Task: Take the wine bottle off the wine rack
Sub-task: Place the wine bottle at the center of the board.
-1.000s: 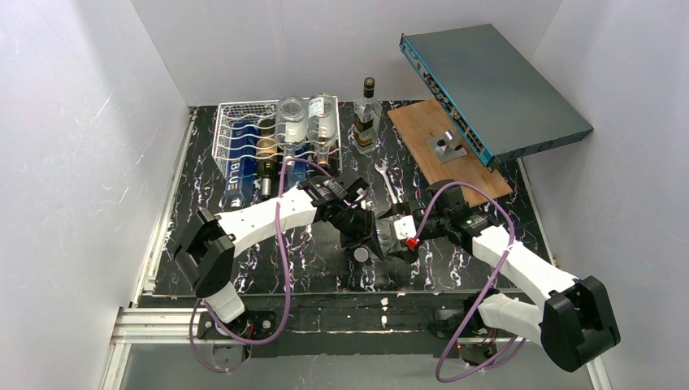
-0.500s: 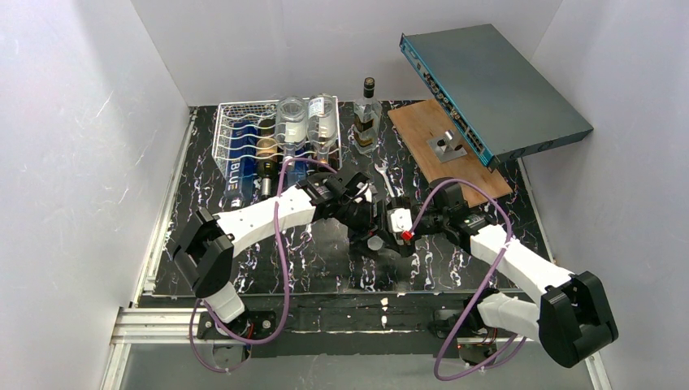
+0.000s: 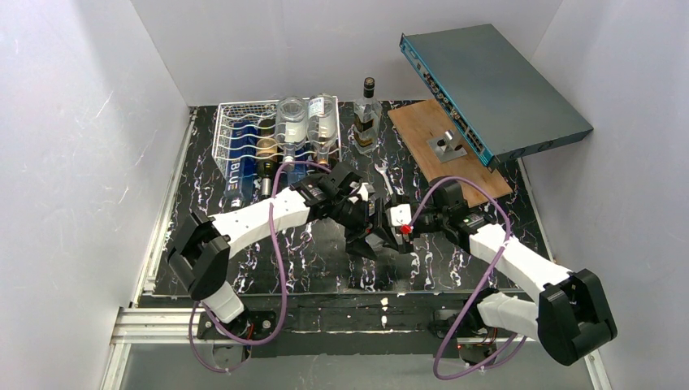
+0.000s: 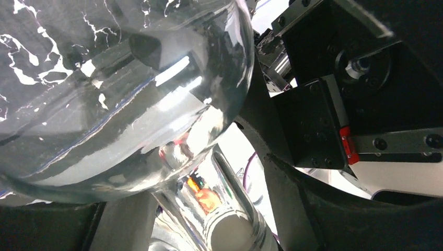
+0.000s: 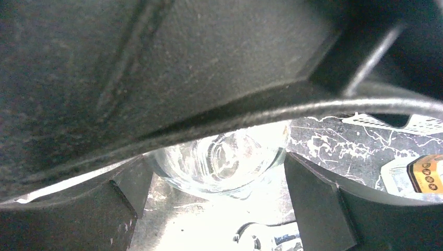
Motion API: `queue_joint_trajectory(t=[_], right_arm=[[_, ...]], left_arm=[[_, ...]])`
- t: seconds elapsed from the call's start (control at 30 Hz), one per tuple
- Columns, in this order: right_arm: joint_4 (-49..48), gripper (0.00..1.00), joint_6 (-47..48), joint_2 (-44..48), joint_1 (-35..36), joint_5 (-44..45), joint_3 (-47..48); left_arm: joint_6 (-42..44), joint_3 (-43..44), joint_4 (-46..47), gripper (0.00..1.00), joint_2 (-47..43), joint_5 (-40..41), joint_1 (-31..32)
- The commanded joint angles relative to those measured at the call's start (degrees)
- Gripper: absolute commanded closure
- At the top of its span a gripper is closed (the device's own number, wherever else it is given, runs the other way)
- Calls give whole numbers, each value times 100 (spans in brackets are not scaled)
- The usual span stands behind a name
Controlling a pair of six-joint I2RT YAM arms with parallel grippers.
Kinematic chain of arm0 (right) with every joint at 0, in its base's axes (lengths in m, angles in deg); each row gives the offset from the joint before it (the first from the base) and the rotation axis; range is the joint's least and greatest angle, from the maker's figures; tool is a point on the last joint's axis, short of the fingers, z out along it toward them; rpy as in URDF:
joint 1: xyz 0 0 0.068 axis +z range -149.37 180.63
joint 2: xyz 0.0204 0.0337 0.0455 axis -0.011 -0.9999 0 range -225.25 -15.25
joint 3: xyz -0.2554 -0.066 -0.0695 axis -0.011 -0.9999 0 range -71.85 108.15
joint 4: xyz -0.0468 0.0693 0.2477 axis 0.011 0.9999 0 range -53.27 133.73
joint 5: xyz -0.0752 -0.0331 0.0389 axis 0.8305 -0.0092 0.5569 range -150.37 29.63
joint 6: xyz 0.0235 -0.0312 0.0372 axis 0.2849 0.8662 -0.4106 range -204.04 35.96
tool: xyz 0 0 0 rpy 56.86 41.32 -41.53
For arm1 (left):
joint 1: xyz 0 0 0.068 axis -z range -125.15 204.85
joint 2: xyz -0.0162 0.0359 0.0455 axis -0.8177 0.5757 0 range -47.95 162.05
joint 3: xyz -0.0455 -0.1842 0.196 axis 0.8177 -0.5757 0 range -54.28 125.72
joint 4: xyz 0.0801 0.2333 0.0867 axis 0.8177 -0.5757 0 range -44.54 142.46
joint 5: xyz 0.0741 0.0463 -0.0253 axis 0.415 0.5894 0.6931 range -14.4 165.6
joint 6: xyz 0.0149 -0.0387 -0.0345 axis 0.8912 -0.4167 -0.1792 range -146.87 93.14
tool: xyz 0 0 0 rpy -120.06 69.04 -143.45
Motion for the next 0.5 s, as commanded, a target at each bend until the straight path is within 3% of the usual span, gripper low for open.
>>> queue_joint_trajectory(t=[0.0, 0.47], right_arm=[[-226, 0, -680, -119, 92, -286, 94], [-276, 0, -1215, -152, -156, -327, 129]], left_arm=[[-139, -13, 737, 30, -440, -225, -90], [-111, -297, 1138, 18, -796, -314, -579]])
